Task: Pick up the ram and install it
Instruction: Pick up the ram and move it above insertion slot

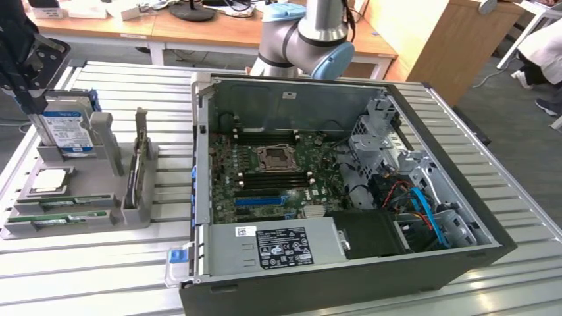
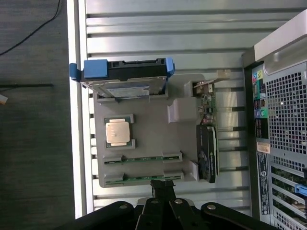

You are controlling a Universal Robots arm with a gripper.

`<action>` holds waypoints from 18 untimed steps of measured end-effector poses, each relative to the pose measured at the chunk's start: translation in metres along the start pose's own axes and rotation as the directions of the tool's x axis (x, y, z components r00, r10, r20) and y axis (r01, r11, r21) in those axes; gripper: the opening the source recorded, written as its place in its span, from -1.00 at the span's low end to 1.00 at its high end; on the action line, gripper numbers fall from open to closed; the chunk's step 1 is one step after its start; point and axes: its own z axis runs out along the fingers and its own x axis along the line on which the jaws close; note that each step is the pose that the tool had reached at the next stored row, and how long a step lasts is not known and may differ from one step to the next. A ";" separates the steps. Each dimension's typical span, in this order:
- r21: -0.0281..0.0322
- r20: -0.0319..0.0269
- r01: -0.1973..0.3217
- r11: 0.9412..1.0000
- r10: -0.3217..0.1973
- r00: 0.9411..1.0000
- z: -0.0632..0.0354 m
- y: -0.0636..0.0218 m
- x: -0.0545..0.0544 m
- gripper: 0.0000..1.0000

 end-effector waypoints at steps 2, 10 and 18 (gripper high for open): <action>0.000 -0.001 0.020 1.000 -0.020 1.000 0.0001 0.0000 0.000 -0.80; -0.004 -0.008 0.153 0.988 -0.154 0.988 0.0002 0.0000 0.000 -0.80; -0.007 -0.016 0.286 0.958 -0.286 0.958 0.0004 0.0000 0.000 -0.80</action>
